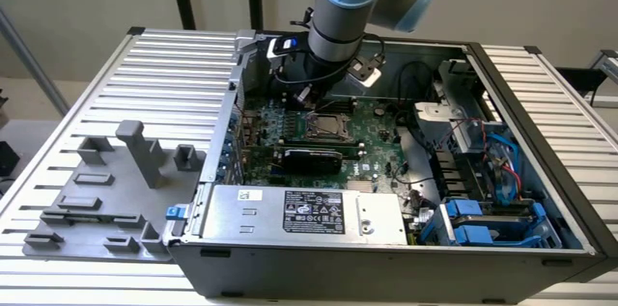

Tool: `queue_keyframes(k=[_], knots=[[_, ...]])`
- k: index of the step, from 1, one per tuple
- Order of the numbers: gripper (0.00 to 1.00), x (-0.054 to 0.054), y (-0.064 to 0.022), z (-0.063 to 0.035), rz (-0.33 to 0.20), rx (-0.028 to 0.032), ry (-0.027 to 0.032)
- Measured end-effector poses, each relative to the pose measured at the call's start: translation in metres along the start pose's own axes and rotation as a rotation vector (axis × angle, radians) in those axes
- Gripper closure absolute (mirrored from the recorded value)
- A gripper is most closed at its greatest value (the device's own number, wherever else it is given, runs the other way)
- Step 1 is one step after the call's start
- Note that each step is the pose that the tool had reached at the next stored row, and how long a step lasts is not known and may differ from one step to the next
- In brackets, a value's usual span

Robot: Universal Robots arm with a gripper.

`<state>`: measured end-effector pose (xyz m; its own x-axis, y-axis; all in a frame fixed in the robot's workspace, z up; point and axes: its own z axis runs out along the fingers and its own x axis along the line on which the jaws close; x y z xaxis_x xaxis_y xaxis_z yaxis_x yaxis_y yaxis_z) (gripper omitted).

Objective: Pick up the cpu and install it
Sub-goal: 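Install the first cpu locking lever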

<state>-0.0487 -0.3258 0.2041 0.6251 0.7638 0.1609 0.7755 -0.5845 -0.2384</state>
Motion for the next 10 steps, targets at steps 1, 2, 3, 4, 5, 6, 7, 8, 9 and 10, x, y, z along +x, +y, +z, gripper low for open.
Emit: queue_keyframes(k=[1, 2, 3, 4, 5, 6, 7, 8, 9, 10], knots=[[0.88, 0.0000, 0.0001, 0.0003, 0.000, -0.0002, -0.0003], [0.88, 0.0000, 0.0003, 0.0007, 0.000, -0.0004, -0.0005], [0.88, 0.0001, 0.0007, 0.0011, 0.000, -0.0005, -0.0008], [0.88, 0.0004, 0.0012, 0.0015, 0.000, -0.0007, -0.0011], [0.88, 0.0008, 0.0019, 0.0018, 0.000, -0.0009, -0.0013], [0.88, 0.0013, 0.0027, 0.0021, 0.000, -0.0011, -0.0015], [0.88, 0.0017, 0.0035, 0.0024, 0.000, -0.0012, -0.0017], [0.88, 0.0022, 0.0042, 0.0027, 0.000, -0.0013, -0.0017], [0.88, 0.0027, 0.0050, 0.0030, 0.000, -0.0015, -0.0020], [0.88, 0.0032, 0.0057, 0.0031, 0.000, -0.0017, -0.0024]])
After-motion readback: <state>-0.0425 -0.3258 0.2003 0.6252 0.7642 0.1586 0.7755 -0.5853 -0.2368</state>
